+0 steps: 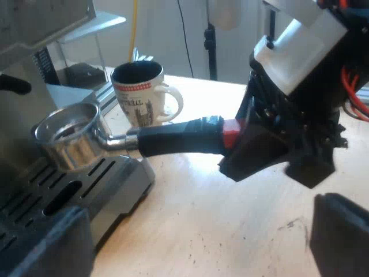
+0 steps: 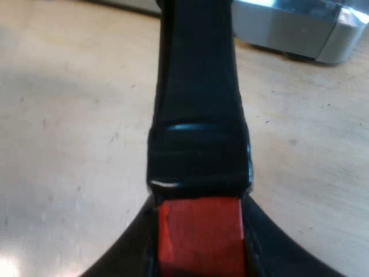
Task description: Grind coffee beans and then tamp
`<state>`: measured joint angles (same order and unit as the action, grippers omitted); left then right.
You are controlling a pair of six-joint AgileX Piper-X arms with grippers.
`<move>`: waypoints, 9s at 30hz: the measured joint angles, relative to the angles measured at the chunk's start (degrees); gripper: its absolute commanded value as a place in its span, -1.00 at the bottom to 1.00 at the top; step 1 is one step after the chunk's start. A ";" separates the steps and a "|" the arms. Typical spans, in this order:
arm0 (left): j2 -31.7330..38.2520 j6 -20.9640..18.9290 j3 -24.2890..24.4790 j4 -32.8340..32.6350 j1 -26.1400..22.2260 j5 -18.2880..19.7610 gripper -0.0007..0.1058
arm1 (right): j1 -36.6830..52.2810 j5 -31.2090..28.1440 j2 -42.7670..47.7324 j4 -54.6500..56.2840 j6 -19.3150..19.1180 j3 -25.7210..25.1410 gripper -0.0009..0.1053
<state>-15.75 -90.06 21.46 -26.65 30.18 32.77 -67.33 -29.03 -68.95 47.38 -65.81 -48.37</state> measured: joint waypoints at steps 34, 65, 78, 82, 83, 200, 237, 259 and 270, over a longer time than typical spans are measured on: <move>-16.00 0.15 3.83 -9.03 0.00 -7.61 0.53 | -4.37 8.99 1.48 -21.98 -21.53 19.02 -0.98; -27.69 0.21 3.83 -4.53 0.00 -7.98 0.53 | -4.37 12.78 -5.54 -3.05 -11.35 15.85 0.37; -27.02 0.21 8.79 -6.98 0.00 -8.03 0.53 | -4.37 10.82 4.42 -2.00 -13.21 9.39 0.36; -26.86 0.21 13.68 -9.23 0.00 -11.60 0.53 | -4.37 9.86 6.86 -11.09 -17.41 9.39 0.36; -26.87 0.21 15.37 -11.71 0.00 -13.71 0.53 | -4.37 9.88 6.89 -13.49 -18.72 9.39 0.36; -56.00 -9.78 25.99 -12.92 13.36 -19.09 -0.98 | -4.37 6.93 15.21 -47.38 -22.85 35.06 0.36; -53.33 -7.40 26.25 -18.27 13.36 -19.08 -0.98 | -4.37 8.46 15.21 -47.38 -20.31 33.70 0.36; -50.25 -2.58 23.63 -25.20 -8.77 -22.67 -0.98 | -4.37 14.17 5.64 -55.08 -26.34 24.99 0.36; -54.25 -1.71 19.52 -22.45 -13.55 -23.13 -0.98 | -4.37 14.63 -5.47 -61.98 -24.50 22.94 0.36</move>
<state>-70.00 -91.78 40.99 -49.10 16.63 9.64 -71.69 -14.40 -74.42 -14.60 -90.32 -25.43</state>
